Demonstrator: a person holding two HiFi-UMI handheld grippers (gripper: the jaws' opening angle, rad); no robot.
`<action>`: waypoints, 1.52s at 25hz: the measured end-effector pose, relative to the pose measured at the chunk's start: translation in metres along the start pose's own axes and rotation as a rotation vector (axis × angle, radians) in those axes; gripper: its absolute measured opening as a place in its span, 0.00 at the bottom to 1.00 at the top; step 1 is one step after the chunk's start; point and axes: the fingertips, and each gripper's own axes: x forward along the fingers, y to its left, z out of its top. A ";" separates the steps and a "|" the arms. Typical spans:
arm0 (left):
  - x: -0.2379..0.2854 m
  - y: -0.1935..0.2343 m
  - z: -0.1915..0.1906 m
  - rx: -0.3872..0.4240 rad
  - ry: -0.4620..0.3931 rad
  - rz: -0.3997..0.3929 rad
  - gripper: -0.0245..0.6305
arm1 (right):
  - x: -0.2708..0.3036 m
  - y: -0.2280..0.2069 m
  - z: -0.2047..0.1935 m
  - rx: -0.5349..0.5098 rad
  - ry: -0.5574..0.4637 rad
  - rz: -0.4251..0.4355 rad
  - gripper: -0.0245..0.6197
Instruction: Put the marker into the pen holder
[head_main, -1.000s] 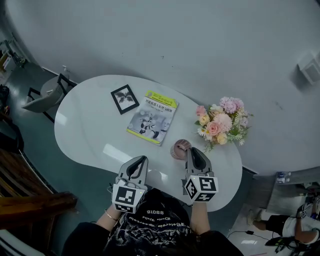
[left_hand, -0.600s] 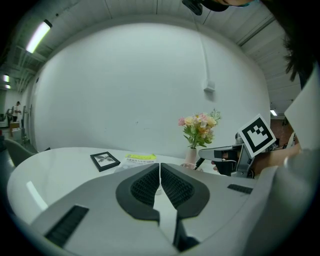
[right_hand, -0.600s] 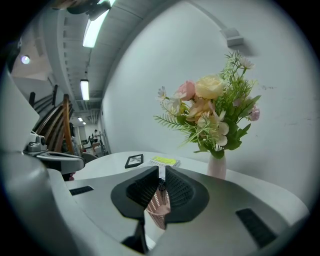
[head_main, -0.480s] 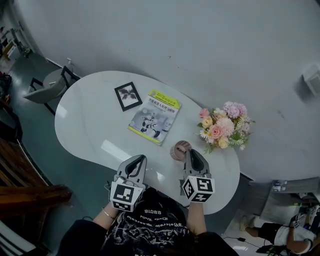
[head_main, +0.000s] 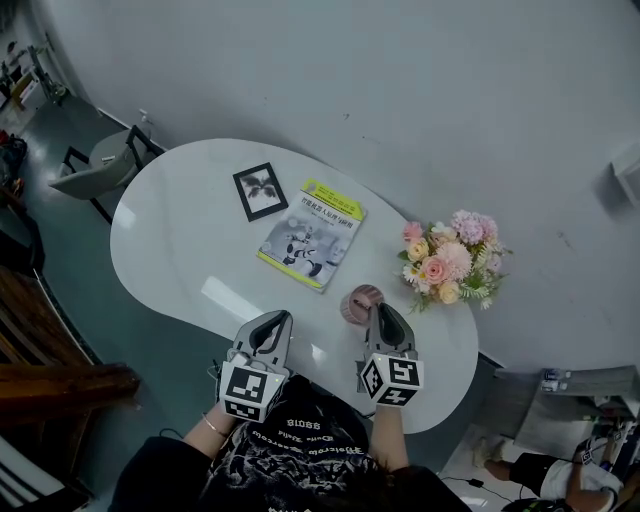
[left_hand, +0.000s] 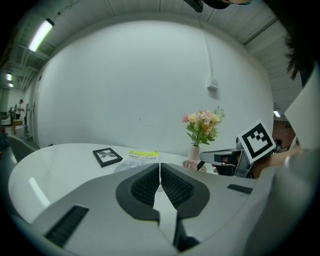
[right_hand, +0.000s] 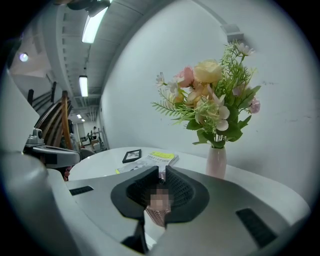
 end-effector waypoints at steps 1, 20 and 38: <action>0.001 -0.001 0.001 0.003 0.001 -0.004 0.08 | 0.000 0.000 -0.001 -0.002 0.000 -0.004 0.14; 0.003 -0.003 0.007 0.020 0.005 -0.058 0.08 | -0.010 0.002 -0.002 0.052 -0.013 -0.019 0.29; -0.016 -0.025 0.013 0.050 -0.034 -0.238 0.08 | -0.081 0.046 0.034 0.037 -0.130 -0.115 0.27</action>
